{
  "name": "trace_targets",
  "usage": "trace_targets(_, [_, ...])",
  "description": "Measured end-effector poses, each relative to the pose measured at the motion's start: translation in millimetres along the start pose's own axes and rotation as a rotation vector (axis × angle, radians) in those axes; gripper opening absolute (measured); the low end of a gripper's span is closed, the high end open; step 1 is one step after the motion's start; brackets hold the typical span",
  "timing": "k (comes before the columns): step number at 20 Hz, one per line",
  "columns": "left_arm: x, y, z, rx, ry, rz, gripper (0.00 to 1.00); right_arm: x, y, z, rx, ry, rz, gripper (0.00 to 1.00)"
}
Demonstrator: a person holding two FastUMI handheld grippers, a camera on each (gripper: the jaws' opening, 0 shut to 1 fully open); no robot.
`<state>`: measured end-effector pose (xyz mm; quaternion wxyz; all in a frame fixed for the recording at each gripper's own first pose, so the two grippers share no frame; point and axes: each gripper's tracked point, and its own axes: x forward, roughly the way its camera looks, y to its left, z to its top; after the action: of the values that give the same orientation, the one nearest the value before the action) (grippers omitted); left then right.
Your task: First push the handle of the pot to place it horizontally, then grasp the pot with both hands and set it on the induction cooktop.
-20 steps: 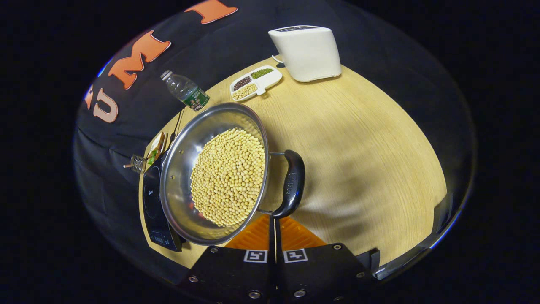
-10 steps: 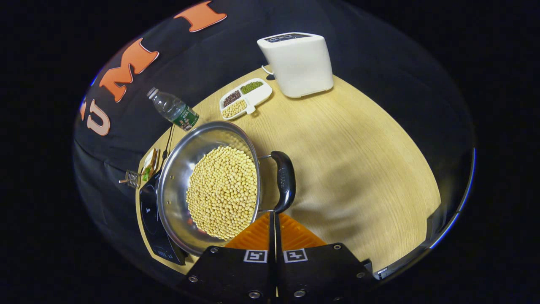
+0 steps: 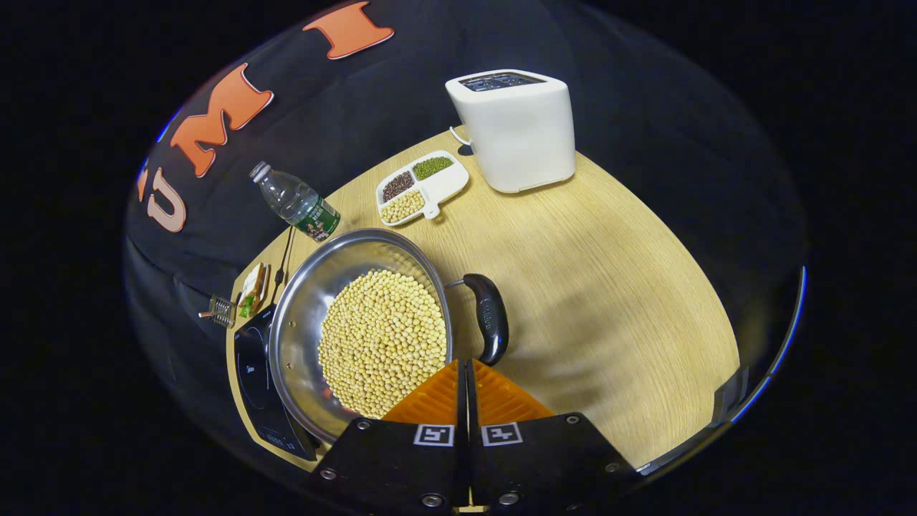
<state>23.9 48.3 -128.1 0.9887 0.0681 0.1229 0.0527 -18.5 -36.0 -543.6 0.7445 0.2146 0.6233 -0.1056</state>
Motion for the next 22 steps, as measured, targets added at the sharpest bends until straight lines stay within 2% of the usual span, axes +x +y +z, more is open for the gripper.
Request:
trace_targets(3, [1, -1, -5, -0.010, 0.014, -0.001, 0.93, 4, 0, 4, 0.022, 0.002, 0.010, 0.00])
trace_targets(7, [1, -3, -10, -0.012, 0.026, -0.007, 0.98, 7, 0, 8, 0.033, 0.003, 0.013, 0.00])
trace_targets(13, [4, -16, -21, -0.014, 0.052, -0.034, 0.99, 12, 0, 17, 0.019, -0.004, -0.002, 0.00])
trace_targets(20, [15, -58, -63, -0.028, 0.141, -0.119, 0.96, 15, 1, 30, 0.026, -0.015, -0.019, 0.00])
trace_targets(22, [20, -74, -82, -0.025, 0.191, -0.154, 0.99, 8, 0, 42, 0.014, -0.065, -0.017, 0.00])
